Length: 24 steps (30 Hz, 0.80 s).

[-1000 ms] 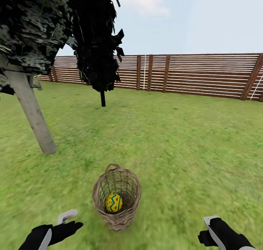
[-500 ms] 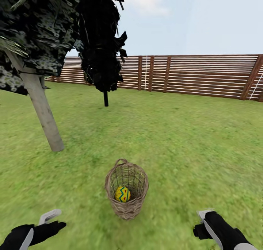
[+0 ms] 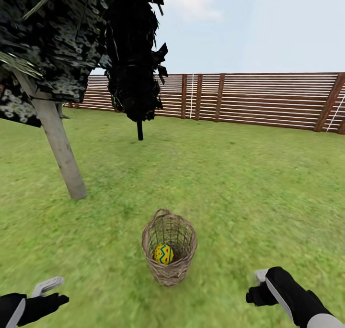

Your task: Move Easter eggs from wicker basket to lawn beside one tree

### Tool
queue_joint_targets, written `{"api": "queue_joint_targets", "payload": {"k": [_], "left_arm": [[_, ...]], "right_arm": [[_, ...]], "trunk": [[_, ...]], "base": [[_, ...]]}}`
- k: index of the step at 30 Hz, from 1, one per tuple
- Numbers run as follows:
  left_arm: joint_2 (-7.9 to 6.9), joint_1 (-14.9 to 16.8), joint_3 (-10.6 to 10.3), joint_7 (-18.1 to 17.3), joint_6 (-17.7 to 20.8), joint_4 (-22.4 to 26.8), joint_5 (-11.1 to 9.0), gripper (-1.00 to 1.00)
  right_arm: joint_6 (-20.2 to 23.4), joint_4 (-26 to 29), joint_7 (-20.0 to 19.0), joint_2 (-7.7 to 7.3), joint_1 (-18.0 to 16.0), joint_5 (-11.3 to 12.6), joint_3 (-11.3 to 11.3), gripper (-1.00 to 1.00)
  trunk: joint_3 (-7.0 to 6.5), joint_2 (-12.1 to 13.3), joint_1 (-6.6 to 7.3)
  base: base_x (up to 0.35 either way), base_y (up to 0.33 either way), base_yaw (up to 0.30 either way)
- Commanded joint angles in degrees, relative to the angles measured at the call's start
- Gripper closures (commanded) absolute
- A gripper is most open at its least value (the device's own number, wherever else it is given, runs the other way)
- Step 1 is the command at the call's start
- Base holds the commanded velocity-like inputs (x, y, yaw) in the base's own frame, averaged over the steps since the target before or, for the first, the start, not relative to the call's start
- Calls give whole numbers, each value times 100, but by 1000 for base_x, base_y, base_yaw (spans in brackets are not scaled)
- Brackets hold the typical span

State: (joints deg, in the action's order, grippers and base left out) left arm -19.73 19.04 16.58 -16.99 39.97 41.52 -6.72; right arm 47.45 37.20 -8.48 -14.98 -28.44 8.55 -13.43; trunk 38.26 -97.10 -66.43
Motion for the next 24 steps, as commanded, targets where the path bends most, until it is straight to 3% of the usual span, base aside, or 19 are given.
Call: {"api": "queue_joint_targets", "payload": {"k": [1, 4, 8, 12, 16, 17, 18, 20, 21, 24], "left_arm": [[15, 3, 8, 5, 46, 5, -50, -100], [78, 3, -24, 3, 46, -7, -56, -100], [125, 4, -25, 1, 56, -12, -49, -100], [204, 3, -31, 13, 50, -14, -43, -100], [237, 4, -4, 31, -6, 55, -40, -100], [198, 4, 44, 66, -298, 200, -40, -100], [148, 2, 215, 172, -977, 361, -43, -100], [128, 3, 519, 310, -1639, 434, -46, -100], [125, 3, 708, 361, -1888, 457, -49, -100], [113, 4, 860, 390, -2028, 493, -72, -100]], "right_arm": [[16, 0, 32, -47, -4, 56, -5, -100], [14, -160, 52, -143, -4, 66, 29, -100], [14, -251, 57, -133, -4, 45, 17, -100], [-142, -728, 25, -247, -4, 56, 35, -100], [-163, -681, 51, -216, -4, 30, 28, -100], [-165, -563, 56, -204, -4, 26, 21, -100], [-162, -445, 62, -193, -4, 21, 18, -100], [-131, -277, 59, -196, -4, 23, 24, -100], [-102, -137, 58, -194, -4, 23, 27, -100], [69, 108, 58, -181, -4, 23, 17, -100]], "trunk": [[-13, 39, 23], [-67, 159, 89], [-138, 319, 177], [-210, 480, 265], [-282, 640, 353], [-300, 680, 374], [-318, 720, 396], [-354, 801, 440], [-372, 841, 462], [-426, 961, 528]], "base": [[0, 0, 0], [0, 0, 0], [0, 0, 0], [0, 0, 0], [0, 0, 0], [0, 0, 0], [0, 0, 0], [0, 0, 0], [0, 0, 0], [0, 0, 0]]}}
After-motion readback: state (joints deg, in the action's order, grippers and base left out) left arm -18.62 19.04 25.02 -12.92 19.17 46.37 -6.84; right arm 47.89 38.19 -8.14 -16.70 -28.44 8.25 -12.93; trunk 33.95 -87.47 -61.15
